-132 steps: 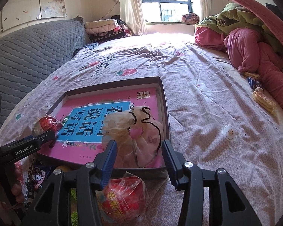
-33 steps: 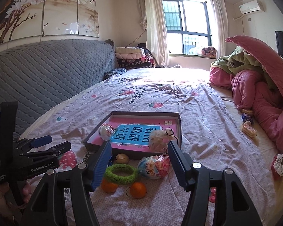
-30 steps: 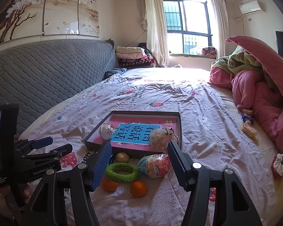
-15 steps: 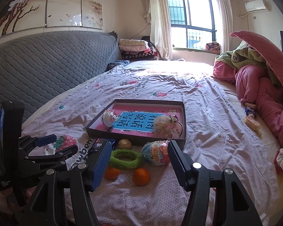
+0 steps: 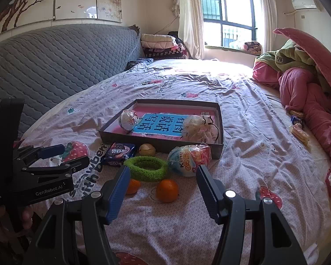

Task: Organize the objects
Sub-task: 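Move both tools toward the biscuit packet and the oranges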

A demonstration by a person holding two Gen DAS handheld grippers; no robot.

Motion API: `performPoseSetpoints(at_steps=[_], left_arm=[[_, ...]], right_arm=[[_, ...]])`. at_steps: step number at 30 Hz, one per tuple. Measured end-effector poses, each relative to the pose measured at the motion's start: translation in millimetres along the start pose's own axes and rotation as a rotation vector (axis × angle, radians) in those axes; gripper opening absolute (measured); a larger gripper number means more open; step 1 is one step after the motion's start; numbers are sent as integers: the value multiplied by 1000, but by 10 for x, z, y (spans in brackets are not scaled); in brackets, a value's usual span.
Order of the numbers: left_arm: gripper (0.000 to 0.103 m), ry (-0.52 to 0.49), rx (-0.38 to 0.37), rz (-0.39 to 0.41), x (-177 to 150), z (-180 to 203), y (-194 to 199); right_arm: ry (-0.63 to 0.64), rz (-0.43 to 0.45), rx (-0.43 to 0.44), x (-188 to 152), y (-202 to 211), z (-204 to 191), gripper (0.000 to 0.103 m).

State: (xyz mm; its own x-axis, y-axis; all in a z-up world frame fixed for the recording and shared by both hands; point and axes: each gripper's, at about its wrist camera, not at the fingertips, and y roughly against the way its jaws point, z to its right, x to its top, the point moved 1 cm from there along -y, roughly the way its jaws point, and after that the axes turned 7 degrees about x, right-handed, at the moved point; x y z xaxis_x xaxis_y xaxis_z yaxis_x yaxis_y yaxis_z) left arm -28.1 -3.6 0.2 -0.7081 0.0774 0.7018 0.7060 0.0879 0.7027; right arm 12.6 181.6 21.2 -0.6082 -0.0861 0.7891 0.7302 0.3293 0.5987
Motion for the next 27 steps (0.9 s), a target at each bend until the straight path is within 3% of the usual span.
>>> performPoseSetpoints(at_steps=[16,27], left_arm=[[70,-4,-50,-30,-134,6,-284],[70,5,-73,-46,-55,62,-506]], right_arm=[[-16,-46,6,-133,-167,48,62],[-24,-96,8,-232,-372,96,62]])
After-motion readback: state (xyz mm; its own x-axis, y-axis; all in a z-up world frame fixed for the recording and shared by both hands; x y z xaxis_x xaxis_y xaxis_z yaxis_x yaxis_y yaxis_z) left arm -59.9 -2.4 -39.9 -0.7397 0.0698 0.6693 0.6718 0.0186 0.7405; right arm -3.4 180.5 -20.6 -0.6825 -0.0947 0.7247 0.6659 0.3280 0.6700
